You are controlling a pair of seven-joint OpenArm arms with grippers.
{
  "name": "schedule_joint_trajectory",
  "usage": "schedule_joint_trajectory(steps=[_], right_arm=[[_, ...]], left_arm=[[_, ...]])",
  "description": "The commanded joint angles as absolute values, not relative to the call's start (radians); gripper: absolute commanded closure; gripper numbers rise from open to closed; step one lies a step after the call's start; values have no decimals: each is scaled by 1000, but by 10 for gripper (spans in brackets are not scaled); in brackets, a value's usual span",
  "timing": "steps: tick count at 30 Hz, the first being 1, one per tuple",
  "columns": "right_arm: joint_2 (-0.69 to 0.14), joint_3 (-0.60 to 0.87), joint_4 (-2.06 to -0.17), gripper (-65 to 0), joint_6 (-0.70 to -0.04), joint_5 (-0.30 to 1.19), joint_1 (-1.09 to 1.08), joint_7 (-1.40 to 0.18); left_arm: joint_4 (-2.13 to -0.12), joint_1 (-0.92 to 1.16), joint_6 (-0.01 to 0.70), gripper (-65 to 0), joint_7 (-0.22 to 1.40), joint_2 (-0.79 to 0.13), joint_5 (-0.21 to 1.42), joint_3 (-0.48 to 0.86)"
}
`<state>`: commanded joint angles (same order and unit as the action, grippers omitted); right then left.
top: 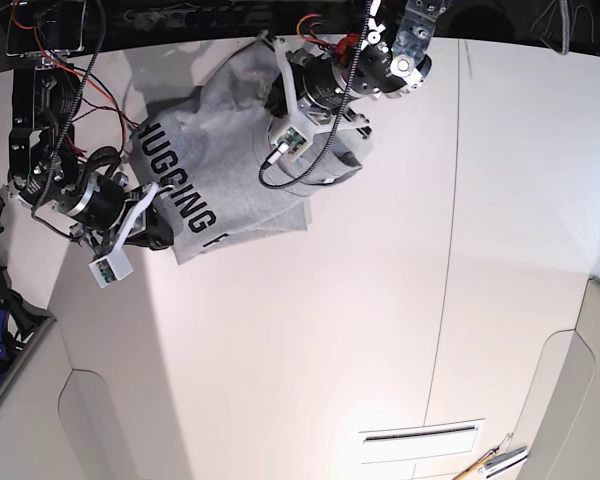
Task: Fold the T-shirt properly
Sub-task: 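Press and adjust the folded shirt with both grippers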
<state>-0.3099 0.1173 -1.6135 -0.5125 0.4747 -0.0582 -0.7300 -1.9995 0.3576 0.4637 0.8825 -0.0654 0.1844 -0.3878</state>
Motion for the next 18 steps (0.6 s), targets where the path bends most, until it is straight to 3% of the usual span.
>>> schedule_joint_trajectory(steps=[3, 8, 13, 18], right_arm=[[-308, 117, -1613, 0, -513, 479, -59, -686], [-258, 107, -1585, 0, -535, 475, -98, -683], [-244, 19, -1327, 0, -566, 465, -250, -680], [-244, -64, -1142, 0, -566, 423, -332, -680]], left_arm=[[-2080, 358, 465, -77, 863, -67, 237, -388], [-2043, 363, 503, -77, 841, -67, 309, -424], [-1961, 363, 497, -10, 781, -66, 230, -492], [-1832, 332, 450, -6, 783, -67, 212, -492]])
